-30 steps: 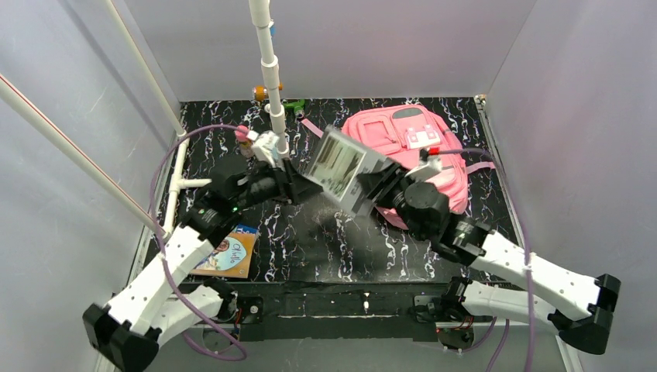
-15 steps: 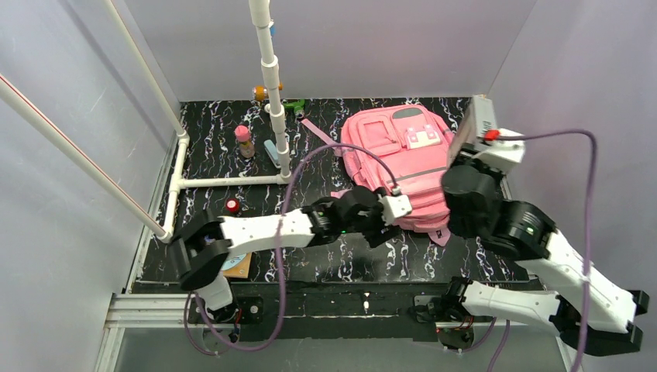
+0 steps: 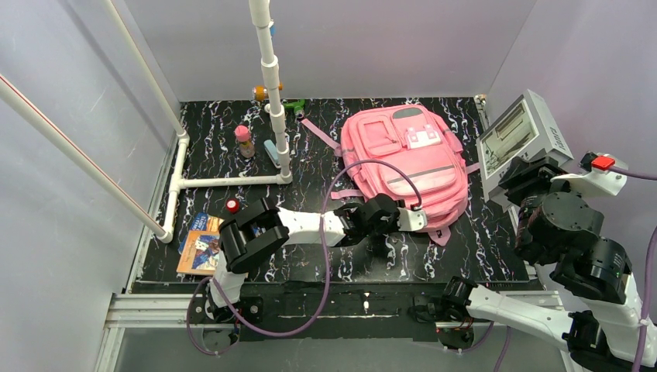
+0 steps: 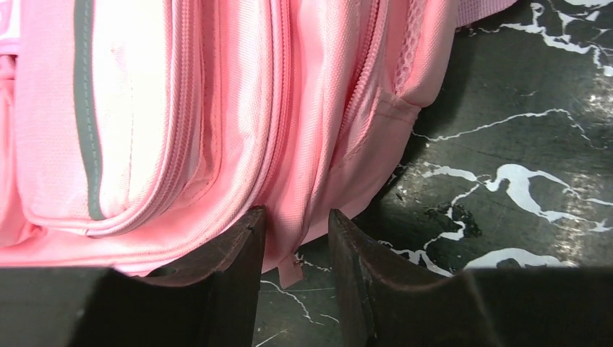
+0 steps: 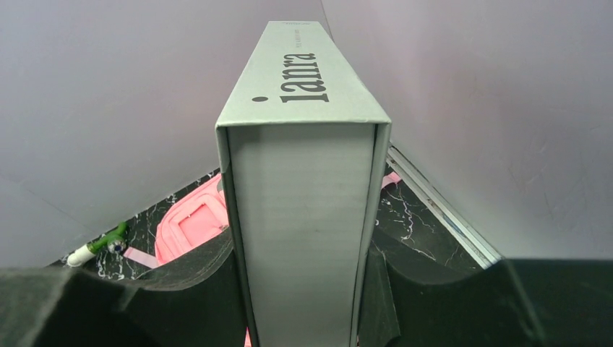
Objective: Pack the student bag
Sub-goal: Place the book in the student bag.
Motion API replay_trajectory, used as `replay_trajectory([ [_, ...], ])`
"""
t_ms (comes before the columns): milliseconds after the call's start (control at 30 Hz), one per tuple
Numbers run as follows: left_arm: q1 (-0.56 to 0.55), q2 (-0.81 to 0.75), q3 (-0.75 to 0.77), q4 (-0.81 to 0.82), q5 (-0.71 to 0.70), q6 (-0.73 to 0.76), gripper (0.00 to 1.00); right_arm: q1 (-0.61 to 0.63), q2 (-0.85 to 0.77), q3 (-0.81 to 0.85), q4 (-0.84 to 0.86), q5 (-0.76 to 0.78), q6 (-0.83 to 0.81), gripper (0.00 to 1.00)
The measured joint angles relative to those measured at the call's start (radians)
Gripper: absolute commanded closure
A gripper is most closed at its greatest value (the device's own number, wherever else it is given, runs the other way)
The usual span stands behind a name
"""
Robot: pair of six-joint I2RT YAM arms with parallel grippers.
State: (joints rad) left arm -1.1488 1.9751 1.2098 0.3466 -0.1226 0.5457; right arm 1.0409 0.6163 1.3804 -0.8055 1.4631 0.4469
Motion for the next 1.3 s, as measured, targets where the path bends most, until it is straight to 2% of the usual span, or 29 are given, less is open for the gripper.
replay_trajectory([
  [67,-0.004,0.0,0.006,0.006,-0.023,0.01,0.63,0.0,-0.004,-0.003,-0.011,-0.004,0.005,0.99],
  [167,-0.012,0.002,0.021,0.011,-0.067,0.024,0.68,0.0,-0.021,-0.011,-0.013,-0.013,0.013,0.99],
  [233,-0.018,0.019,0.05,0.014,-0.1,0.036,0.78,0.0,-0.035,-0.018,-0.016,-0.018,0.018,0.99],
  [300,-0.019,0.051,0.087,0.029,-0.13,0.05,0.98,0.0,-0.038,-0.02,-0.016,-0.02,0.021,0.99],
  [333,-0.019,0.065,0.1,0.036,-0.143,0.055,1.0,0.0,-0.037,-0.02,-0.018,-0.024,0.022,0.99],
  [533,-0.02,0.081,0.146,0.032,-0.275,0.063,1.0,0.0,-0.021,0.001,-0.134,-0.047,0.087,0.99],
  [700,-0.009,0.07,0.259,-0.057,-0.391,-0.021,1.0,0.0,-0.013,0.006,-0.24,-0.114,0.162,0.99],
  [933,0.076,-0.034,0.328,-0.243,-0.371,-0.231,1.0,0.0,-0.011,0.01,-0.391,-0.307,0.33,0.99],
  [1100,0.14,-0.051,0.383,-0.353,-0.341,-0.354,1.0,0.0,-0.045,0.007,-0.471,-0.447,0.479,0.99],
  [1300,0.177,-0.051,0.46,-0.471,-0.297,-0.436,1.0,0.001,-0.19,-0.167,-0.439,-0.605,0.641,0.99],
])
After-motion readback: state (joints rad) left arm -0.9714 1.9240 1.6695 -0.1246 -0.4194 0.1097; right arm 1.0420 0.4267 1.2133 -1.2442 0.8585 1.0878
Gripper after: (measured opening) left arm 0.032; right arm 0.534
